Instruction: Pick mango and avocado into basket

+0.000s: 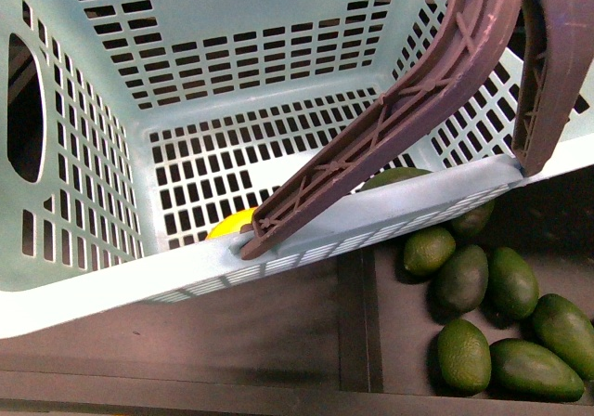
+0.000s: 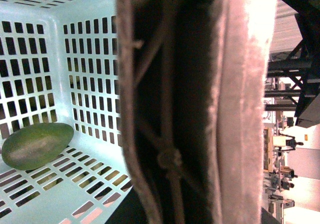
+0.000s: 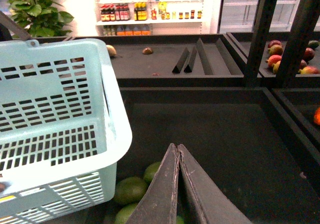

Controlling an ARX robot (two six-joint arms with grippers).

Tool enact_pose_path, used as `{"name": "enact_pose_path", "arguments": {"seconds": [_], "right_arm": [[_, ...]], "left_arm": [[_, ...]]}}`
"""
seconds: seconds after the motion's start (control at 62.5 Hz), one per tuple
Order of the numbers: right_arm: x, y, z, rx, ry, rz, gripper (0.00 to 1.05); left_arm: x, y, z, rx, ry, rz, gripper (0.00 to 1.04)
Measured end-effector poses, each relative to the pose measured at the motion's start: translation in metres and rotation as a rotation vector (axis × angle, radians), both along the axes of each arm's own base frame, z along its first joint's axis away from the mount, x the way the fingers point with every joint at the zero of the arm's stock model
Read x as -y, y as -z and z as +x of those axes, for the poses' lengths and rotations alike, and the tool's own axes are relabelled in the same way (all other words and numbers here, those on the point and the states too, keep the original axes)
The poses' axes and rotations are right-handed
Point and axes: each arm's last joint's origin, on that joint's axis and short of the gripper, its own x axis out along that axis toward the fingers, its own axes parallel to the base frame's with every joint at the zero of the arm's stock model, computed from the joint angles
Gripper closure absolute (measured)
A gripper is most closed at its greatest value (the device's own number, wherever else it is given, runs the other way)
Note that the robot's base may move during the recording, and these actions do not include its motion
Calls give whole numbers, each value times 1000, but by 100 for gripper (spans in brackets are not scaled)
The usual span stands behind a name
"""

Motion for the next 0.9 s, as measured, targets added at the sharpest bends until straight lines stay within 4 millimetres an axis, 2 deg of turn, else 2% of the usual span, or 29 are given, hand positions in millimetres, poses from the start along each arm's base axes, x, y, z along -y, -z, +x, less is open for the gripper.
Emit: {"name": "enact_pose_path", "arguments": {"seconds": [0.048, 0.224, 0.512, 0.544, 0.64, 0.768, 0.896], "right_arm": [[0, 0, 0, 0, 0, 0, 99], [0, 0, 0, 0, 0, 0, 56], [0, 0, 0, 0, 0, 0, 10], [0, 0, 0, 0, 0, 0, 7], [0, 0, 0, 0, 0, 0, 9], [0, 0, 0, 1, -1, 0, 9], [0, 0, 0, 2, 0, 0, 9]], "left_arm": [[0, 0, 0, 1, 0, 1, 91], [0, 0, 0, 2, 1, 2, 91], [0, 0, 0, 2, 1, 2, 91], [0, 0, 0, 2, 1, 2, 91], [2, -1, 0, 17, -49, 9, 91], [8, 2, 8, 61, -527, 1, 91], [-3, 9, 33, 51, -714, -10, 92]]}}
